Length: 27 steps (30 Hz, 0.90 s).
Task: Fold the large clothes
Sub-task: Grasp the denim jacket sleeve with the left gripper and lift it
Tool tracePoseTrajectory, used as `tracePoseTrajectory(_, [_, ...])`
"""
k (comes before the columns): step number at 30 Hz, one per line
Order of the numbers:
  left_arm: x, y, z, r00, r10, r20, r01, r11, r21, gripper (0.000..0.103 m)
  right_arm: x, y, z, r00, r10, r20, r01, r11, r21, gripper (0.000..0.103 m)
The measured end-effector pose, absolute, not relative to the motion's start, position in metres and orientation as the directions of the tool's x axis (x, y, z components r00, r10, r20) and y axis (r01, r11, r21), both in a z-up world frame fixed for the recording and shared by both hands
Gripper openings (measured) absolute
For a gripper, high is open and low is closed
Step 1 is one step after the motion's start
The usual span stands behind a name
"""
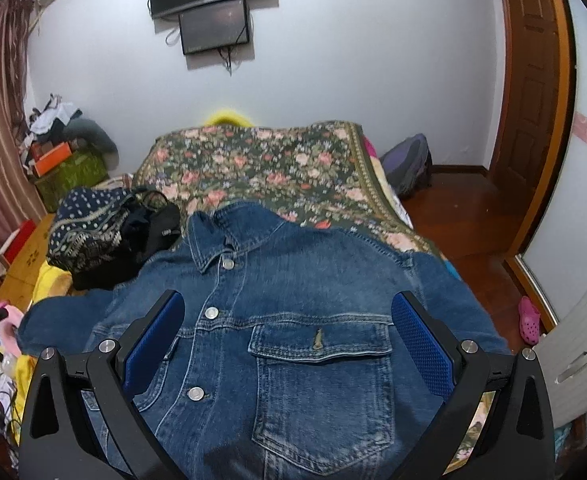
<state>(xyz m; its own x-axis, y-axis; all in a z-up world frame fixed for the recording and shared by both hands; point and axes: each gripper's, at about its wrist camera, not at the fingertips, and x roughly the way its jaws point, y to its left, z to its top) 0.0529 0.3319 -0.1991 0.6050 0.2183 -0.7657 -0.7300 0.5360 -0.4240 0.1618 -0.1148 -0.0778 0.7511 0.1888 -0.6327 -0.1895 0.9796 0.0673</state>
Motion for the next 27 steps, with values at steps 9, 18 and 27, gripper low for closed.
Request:
tracePoseTrajectory(9, [0.055, 0.374, -0.283, 0.62, 0.004, -0.785, -0.737, 0.347, -0.58, 0.073, 0.178, -0.101, -0.084, 0.726, 0.183, -0.663, -0.217, 0.976, 0.032, 0.103])
tracePoseTrajectory(18, [0.074, 0.379, -0.301, 0.554, 0.077, -0.829, -0.783, 0.385, -0.488, 0.028, 0.185, -0.093, -0.089, 0.709, 0.183, -0.681, -0.231, 0.973, 0.021, 0.103])
tracePoseTrajectory(27, [0.101, 0.337, -0.214, 0.514, 0.363, -0.777, -0.749, 0.631, -0.201, 0.008, 0.18, -0.093, -0.083, 0.709, 0.206, -0.675, -0.247, 0.968, 0.036, 0.103])
